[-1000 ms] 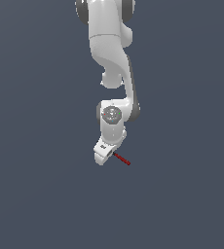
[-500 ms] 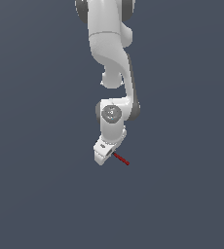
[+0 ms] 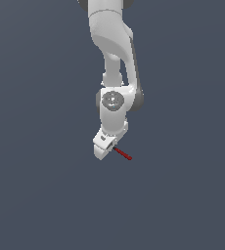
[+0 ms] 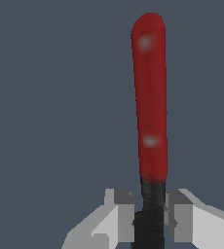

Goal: Pick up the object and move it to a goal position.

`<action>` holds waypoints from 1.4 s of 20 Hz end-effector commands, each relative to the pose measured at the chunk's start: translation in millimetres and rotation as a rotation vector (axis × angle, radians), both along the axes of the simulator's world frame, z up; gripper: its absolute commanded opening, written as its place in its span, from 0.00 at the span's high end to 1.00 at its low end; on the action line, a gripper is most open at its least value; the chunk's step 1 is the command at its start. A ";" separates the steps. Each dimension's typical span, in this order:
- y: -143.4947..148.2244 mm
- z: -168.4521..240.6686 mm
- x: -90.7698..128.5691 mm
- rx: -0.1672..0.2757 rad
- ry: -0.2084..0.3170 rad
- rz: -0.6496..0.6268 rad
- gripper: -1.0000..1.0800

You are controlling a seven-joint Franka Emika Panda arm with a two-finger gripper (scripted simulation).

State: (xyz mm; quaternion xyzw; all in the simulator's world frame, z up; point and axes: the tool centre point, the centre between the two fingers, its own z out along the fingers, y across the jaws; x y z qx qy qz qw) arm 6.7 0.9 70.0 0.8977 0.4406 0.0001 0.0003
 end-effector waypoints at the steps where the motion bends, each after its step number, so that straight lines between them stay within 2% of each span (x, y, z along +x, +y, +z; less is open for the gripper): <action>1: 1.0 23.5 -1.4 0.000 -0.001 0.000 1.00; 17: 8.7 201.4 -11.3 0.001 0.000 0.001 1.00; 22: 9.6 235.5 -11.7 0.001 0.000 0.000 1.00; 28: 10.0 256.1 -11.3 0.001 0.000 0.000 1.00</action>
